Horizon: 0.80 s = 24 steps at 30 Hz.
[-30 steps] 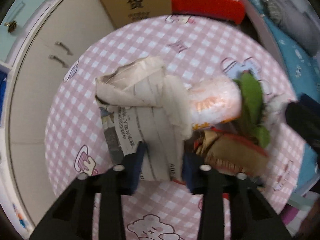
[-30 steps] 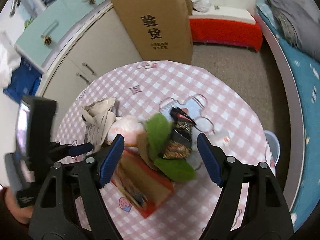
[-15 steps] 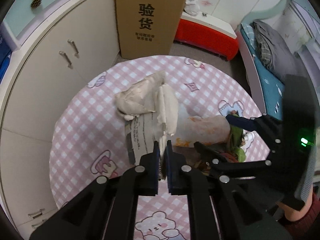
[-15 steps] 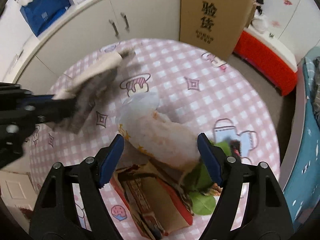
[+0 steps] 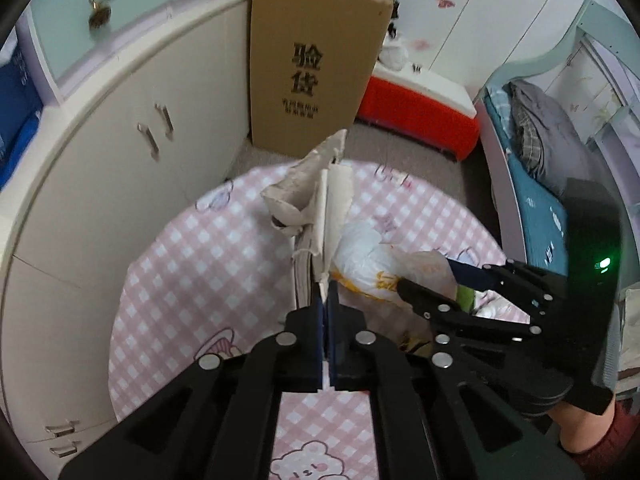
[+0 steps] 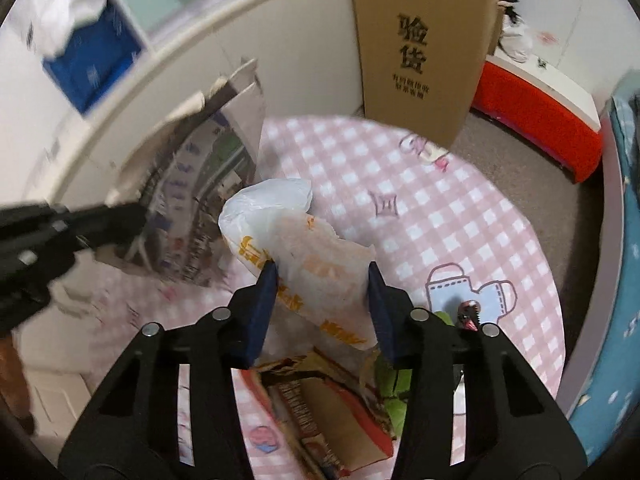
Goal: Collect trash
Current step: 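Grasp the newspaper with the left gripper while the right grasps the white plastic bag, then carry the newspaper and plastic bag over the bin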
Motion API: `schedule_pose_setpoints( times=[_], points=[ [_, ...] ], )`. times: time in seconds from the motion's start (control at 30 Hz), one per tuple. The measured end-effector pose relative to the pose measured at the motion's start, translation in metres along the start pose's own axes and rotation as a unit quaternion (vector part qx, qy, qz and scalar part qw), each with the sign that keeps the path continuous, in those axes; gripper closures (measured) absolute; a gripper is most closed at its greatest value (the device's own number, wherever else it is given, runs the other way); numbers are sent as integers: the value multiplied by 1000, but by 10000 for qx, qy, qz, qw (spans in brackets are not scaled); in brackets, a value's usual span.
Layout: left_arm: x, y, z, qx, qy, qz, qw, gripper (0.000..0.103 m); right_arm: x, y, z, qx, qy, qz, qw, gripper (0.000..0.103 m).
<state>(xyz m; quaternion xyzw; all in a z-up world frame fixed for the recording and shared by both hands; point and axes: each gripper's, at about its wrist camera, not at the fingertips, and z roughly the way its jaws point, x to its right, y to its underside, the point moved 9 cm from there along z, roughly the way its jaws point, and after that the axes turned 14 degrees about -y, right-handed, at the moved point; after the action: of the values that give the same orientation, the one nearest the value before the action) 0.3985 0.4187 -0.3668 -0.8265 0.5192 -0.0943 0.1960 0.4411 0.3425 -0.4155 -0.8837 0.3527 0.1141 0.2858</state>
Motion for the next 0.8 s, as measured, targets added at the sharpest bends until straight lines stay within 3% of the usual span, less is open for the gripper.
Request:
schedule_pose_setpoints(
  times=[0.23, 0.43, 0.8],
  points=[
    [42, -22, -48, 419, 196, 22, 9989, 102, 20, -12, -79, 932, -329, 890, 9911, 60],
    [110, -30, -86, 700, 411, 221, 9965, 102, 68, 9, -159, 1622, -763, 1769, 9678, 59],
    [301, 1, -118, 657, 1075, 1058, 9864, 102, 177, 101, -281, 2122, -152, 2431, 9464, 59]
  ],
)
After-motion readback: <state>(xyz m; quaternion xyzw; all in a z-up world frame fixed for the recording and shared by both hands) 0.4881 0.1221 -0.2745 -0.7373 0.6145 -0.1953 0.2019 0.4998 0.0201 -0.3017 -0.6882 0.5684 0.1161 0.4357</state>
